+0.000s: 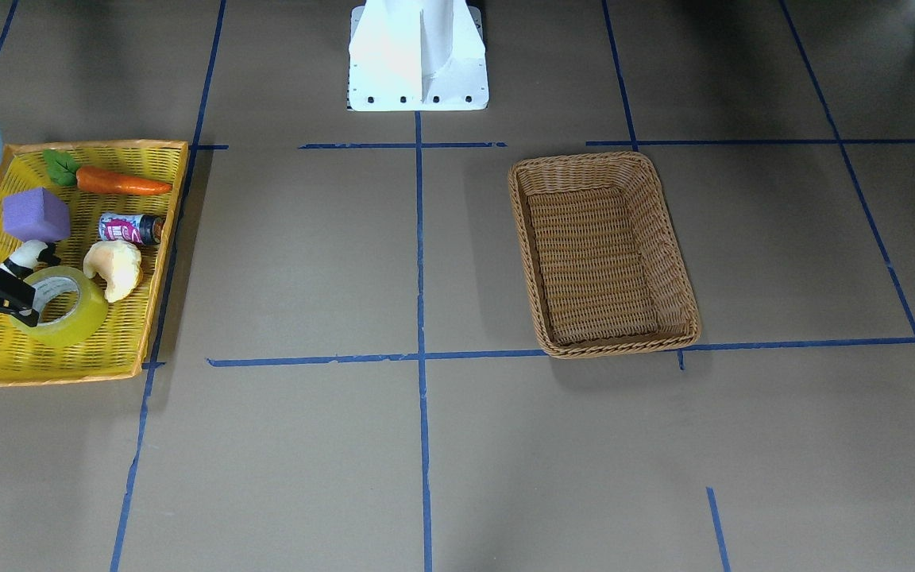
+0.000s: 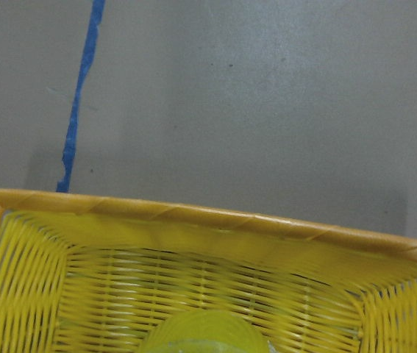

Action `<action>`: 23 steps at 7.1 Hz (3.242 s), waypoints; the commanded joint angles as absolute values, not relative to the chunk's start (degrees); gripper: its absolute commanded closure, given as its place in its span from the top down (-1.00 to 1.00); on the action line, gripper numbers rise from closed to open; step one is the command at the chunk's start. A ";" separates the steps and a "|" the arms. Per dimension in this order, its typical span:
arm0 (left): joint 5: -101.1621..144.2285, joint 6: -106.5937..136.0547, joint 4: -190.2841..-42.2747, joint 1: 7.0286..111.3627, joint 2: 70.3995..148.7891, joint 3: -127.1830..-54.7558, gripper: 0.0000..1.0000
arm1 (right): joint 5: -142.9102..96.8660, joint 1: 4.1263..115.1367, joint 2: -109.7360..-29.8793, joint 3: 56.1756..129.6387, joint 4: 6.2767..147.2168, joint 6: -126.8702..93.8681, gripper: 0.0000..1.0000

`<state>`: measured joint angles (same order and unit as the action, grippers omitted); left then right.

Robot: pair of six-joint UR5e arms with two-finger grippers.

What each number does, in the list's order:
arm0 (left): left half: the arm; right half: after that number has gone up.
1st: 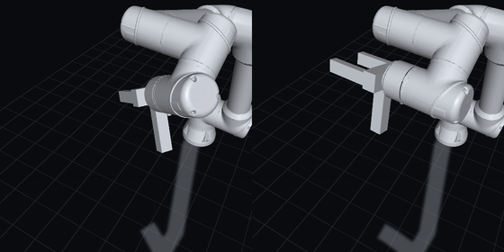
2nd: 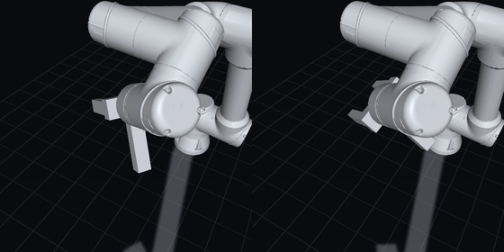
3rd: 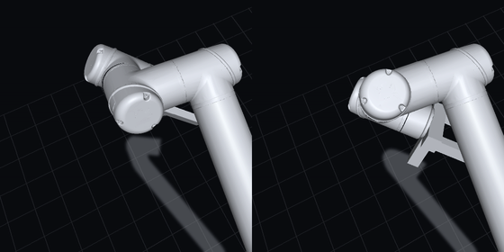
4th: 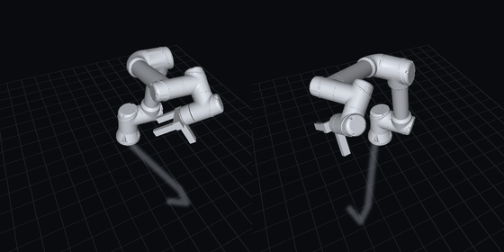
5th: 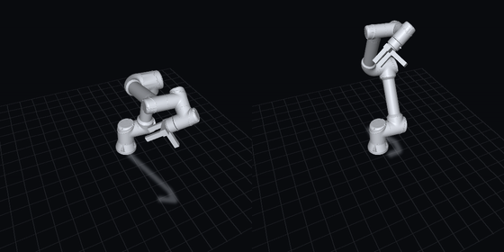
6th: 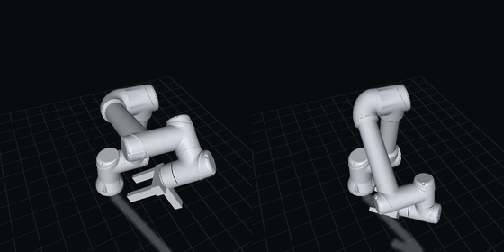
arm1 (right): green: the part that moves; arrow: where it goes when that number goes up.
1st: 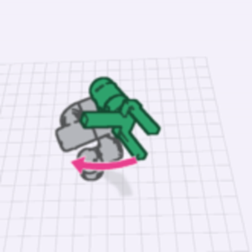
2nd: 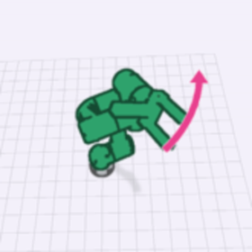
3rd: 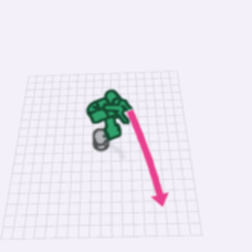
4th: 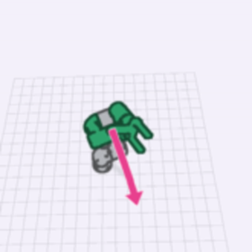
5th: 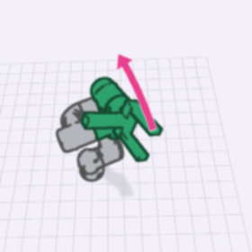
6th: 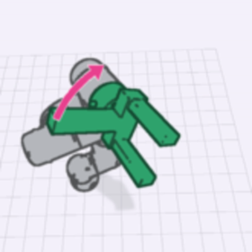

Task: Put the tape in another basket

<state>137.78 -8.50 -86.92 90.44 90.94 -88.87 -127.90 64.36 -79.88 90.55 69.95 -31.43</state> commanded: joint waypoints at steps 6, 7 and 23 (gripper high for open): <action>138.16 -8.53 -87.10 90.44 90.70 -88.95 1.00 | -127.62 60.91 -80.86 86.22 69.96 -31.29 0.99; 138.16 -8.53 -87.10 90.44 90.79 -88.95 1.00 | -127.62 60.91 -80.86 86.13 69.96 -31.20 0.92; 138.16 -7.47 -86.48 90.35 93.16 -89.03 1.00 | -134.09 65.02 -83.06 97.89 70.58 -31.64 -1.00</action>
<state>138.23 -7.78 -86.53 90.38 92.60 -89.00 -131.29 63.21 -82.80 94.83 70.44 -31.37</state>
